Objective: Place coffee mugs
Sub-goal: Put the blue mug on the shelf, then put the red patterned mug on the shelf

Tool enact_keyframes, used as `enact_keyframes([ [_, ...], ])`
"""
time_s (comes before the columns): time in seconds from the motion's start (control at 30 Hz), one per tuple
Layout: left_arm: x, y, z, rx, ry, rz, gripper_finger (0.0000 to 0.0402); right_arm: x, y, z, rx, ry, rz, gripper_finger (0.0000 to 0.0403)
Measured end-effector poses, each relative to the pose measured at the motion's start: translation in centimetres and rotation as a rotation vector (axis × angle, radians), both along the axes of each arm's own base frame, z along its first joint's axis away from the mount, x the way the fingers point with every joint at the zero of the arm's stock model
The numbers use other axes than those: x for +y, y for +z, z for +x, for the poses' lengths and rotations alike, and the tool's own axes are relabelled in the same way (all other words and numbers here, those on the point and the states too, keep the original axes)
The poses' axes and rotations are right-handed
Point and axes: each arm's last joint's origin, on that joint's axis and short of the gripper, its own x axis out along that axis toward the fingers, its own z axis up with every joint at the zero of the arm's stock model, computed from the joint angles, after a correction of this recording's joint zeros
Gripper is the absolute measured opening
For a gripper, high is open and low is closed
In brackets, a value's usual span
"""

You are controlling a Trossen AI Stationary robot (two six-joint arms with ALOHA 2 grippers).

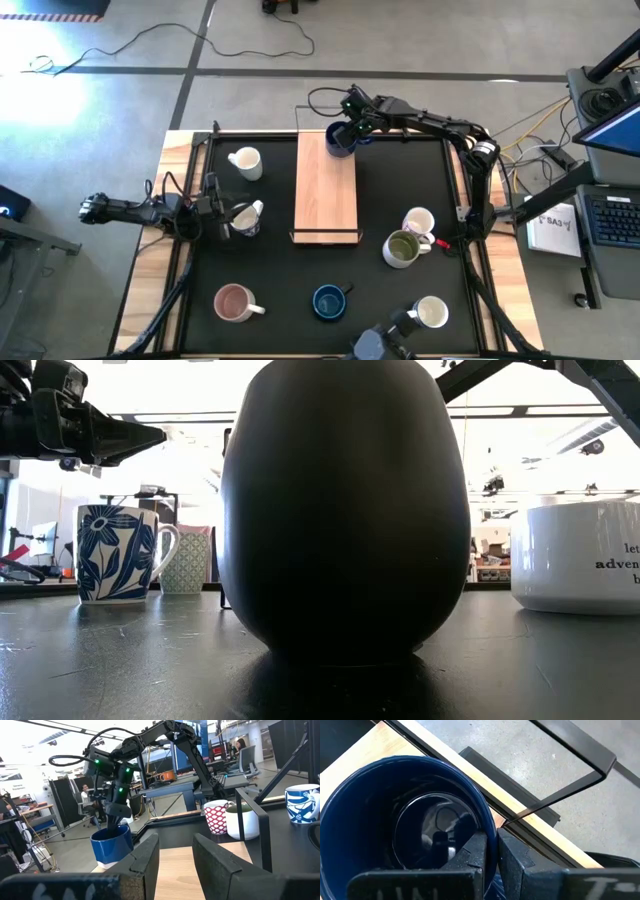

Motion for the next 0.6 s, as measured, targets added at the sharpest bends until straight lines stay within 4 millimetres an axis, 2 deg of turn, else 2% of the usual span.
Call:
enact_keyframes([
  [0.43,0.0,0.0,0.0,0.0,0.0,0.0,0.01,0.0,0.1,0.0,0.014,0.018,-0.005,0.0079],
  [0.6,0.0,0.0,0.0,0.0,0.0,0.0,0.01,0.2,2.0,-0.3,-0.021,0.024,-0.035,0.0088],
])
